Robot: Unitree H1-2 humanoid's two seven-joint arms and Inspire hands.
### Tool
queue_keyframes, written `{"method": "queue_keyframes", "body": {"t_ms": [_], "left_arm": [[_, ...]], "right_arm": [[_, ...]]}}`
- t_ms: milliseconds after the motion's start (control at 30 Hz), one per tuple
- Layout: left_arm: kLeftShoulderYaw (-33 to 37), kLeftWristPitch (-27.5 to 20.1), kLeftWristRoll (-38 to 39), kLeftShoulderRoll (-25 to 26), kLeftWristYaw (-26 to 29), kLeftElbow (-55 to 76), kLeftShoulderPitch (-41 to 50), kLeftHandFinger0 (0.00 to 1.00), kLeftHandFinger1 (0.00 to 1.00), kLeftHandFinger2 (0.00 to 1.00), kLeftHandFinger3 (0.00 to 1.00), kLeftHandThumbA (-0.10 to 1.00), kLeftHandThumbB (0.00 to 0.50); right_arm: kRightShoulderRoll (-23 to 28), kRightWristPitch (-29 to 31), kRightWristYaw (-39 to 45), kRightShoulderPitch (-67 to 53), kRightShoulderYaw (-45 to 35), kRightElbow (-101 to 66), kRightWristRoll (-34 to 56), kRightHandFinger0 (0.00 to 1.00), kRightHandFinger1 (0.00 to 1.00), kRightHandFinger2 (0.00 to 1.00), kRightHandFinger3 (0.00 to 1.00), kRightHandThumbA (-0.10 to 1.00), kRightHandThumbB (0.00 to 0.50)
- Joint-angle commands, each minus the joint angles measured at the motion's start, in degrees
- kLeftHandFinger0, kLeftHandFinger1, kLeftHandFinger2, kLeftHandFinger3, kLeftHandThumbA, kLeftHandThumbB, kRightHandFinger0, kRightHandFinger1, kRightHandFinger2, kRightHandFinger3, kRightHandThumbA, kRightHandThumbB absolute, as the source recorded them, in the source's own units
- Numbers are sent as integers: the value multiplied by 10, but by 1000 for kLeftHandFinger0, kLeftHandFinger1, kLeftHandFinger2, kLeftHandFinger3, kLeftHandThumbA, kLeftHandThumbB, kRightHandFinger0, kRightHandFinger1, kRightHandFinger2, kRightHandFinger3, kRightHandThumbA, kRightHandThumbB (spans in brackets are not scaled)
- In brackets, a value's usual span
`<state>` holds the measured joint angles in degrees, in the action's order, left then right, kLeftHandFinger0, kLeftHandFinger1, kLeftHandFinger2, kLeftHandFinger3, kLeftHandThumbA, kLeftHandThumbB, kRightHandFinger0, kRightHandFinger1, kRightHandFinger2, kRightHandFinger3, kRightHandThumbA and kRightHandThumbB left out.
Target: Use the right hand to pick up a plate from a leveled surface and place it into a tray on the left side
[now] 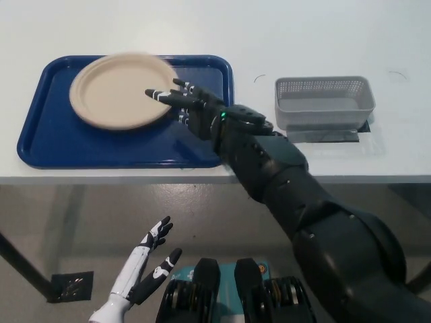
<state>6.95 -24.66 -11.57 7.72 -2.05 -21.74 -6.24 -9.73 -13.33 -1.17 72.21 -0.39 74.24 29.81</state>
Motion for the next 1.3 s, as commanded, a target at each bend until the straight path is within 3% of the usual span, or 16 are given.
{"method": "queue_keyframes", "body": {"t_ms": [0, 200, 267, 400, 533, 567, 633, 800, 867, 967, 1000, 1033, 1067, 1133, 1167, 1267], "left_arm": [[3, -10, 5, 7, -10, 14, -14, 1000, 1000, 991, 1000, 824, 226], [7, 2, 5, 7, -19, 16, -20, 1000, 1000, 996, 1000, 821, 265], [8, 0, 2, 8, -20, 16, -21, 1000, 1000, 991, 1000, 826, 266], [8, -2, 3, 12, -24, 18, -21, 1000, 1000, 980, 1000, 831, 266], [7, -7, 7, 12, -26, 10, -31, 1000, 1000, 980, 1000, 833, 258], [7, -12, 8, 11, -26, 5, -32, 1000, 1000, 978, 1000, 832, 255], [7, -17, 8, 10, -24, 0, -30, 1000, 1000, 969, 1000, 822, 241], [9, -23, 9, 5, -16, -11, -20, 1000, 1000, 953, 1000, 827, 232], [11, -23, 5, 4, -16, -12, -13, 1000, 1000, 963, 1000, 838, 221], [14, -23, 7, 0, -14, -16, -10, 1000, 1000, 965, 1000, 843, 217], [14, -23, 11, -2, -15, -19, -10, 1000, 1000, 966, 1000, 843, 219], [14, -23, 13, -3, -15, -21, -9, 1000, 1000, 967, 1000, 843, 221], [14, -23, 12, -3, -14, -22, -9, 1000, 1000, 968, 1000, 845, 223], [16, -23, 10, -3, -13, -22, -7, 1000, 1000, 973, 1000, 849, 213], [16, -23, 10, -3, -13, -22, -7, 1000, 1000, 974, 1000, 848, 211], [16, -23, 6, -3, -12, -20, -7, 1000, 1000, 976, 1000, 848, 206]], "right_arm": [[8, -11, 85, 56, -15, -23, -15, 1000, 1000, 1000, 1000, 766, 500], [31, -81, 142, 4, 14, -155, -37, 1000, 1000, 1000, 1000, 854, 459], [46, -130, 145, -41, 42, -263, -33, 1000, 1000, 1000, 1000, 864, 496], [133, -136, 55, -198, 171, -635, 93, 1000, 1000, 1000, 1000, 837, 500], [193, -136, 28, -299, 177, -895, 114, 1000, 1000, 1000, 1000, 901, 464], [199, -136, 77, -351, 144, -997, 62, 1000, 1000, 1000, 1000, 1000, 427], [188, -136, 103, -405, 104, -1086, 22, 1000, 1000, 1000, 1000, 1000, 426], [187, 86, 148, -547, 25, -1184, -61, 1000, 1000, 1000, 1000, 1000, 351], [197, 114, 152, -592, -5, -1214, -38, 1000, 1000, 1000, 1000, 971, 419], [203, 98, 119, -636, -33, -1282, -29, 1000, 1000, 1000, 1000, 888, 398], [195, 140, 123, -651, -41, -1285, -14, 1000, 1000, 1000, 1000, 774, 420], [195, 168, 127, -664, -46, -1287, -26, 1000, 1000, 1000, 1000, 783, 420], [187, 207, 127, -671, -54, -1287, -77, 1000, 1000, 1000, 1000, 938, 383], [168, 265, 117, -701, -49, -1287, -113, 1000, 1000, 1000, 1000, 940, 374], [160, 282, 118, -702, -43, -1287, -121, 1000, 1000, 1000, 1000, 931, 318], [133, 331, 128, -705, -14, -1287, -146, 1000, 1000, 1000, 1000, 1000, 339]]}}
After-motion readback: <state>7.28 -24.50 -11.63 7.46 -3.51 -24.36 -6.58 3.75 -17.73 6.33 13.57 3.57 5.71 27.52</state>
